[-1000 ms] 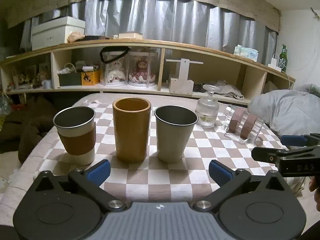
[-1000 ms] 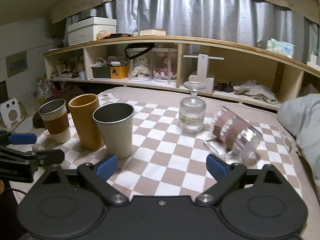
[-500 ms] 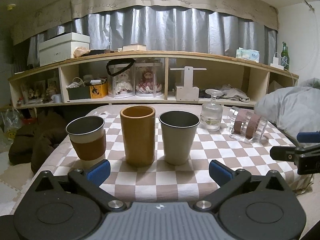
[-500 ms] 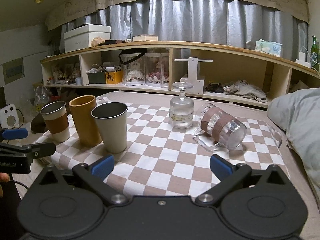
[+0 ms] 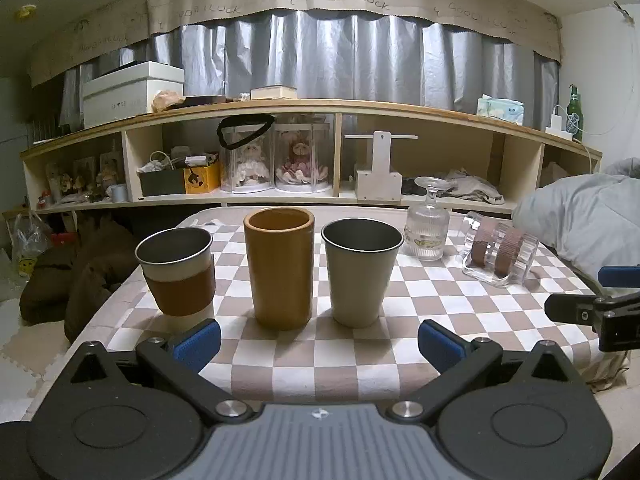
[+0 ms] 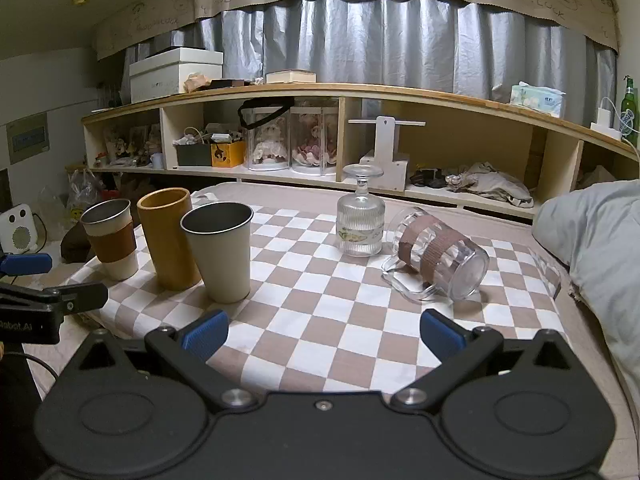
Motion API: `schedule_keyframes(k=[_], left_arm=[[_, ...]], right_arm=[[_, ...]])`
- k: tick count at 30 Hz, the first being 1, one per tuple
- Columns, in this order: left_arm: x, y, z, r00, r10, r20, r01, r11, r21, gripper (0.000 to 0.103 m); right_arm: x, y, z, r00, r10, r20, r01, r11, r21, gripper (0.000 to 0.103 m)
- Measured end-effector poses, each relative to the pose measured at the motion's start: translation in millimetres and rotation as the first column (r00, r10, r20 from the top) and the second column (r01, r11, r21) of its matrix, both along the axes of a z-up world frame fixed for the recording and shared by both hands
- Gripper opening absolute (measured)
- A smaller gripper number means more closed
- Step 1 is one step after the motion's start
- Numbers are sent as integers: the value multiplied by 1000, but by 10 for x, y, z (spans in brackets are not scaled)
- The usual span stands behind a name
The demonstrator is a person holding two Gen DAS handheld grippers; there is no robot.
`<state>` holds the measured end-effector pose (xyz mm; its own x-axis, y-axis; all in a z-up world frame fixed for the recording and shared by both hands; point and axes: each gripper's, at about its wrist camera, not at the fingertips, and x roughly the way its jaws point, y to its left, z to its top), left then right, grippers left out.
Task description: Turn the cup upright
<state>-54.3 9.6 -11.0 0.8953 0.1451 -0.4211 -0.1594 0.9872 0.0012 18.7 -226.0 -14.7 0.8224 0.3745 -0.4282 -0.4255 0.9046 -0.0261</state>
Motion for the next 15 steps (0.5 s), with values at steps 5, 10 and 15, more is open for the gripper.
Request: schedule_keyframes(k=[5, 10, 15], left_arm=[[1, 1, 0, 1000, 0, -1, 0, 1000, 0, 103], [-1, 7, 1, 1000, 0, 0, 0, 1000, -1, 103], [1, -2, -5, 1000, 2, 0, -2, 1000, -1, 103]], right_arm=[[-2, -3, -9, 1000, 2, 0, -2, 1000, -3, 103], [-6, -8, -25, 1000, 4, -1, -4, 1000, -5, 103], [-10, -10, -26, 1000, 6, 0, -6, 1000, -5, 103]])
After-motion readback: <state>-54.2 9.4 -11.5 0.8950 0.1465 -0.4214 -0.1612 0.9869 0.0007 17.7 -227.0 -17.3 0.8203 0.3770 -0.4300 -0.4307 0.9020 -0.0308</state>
